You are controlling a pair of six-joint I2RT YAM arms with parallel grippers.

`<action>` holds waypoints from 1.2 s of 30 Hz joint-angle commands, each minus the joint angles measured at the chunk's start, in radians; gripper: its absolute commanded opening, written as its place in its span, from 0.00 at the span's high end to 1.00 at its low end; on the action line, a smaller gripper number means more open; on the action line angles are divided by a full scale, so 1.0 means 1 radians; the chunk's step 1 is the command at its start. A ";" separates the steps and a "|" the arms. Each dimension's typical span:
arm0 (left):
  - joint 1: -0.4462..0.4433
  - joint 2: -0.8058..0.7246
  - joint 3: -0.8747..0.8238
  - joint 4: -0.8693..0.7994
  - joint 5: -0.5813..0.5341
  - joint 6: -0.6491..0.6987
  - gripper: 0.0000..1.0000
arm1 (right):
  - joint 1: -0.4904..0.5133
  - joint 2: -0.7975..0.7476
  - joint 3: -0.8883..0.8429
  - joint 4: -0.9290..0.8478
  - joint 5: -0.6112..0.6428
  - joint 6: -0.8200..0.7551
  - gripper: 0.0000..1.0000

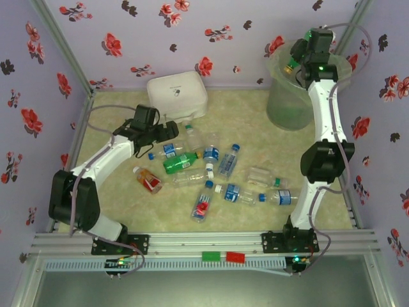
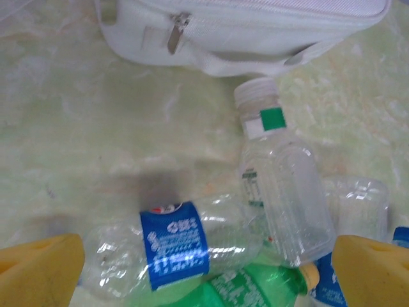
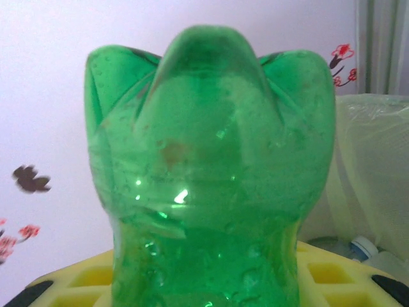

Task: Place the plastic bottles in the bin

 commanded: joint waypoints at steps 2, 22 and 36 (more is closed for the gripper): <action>0.000 -0.076 -0.044 -0.030 -0.039 -0.006 0.00 | -0.030 0.048 0.050 0.036 0.086 0.078 0.63; 0.069 -0.127 -0.116 0.051 -0.001 0.052 0.00 | -0.038 -0.063 -0.049 -0.042 -0.043 -0.029 0.01; 0.128 -0.062 -0.084 0.065 0.017 -0.005 0.00 | 0.227 -0.253 -0.249 -0.138 -0.062 -0.168 0.00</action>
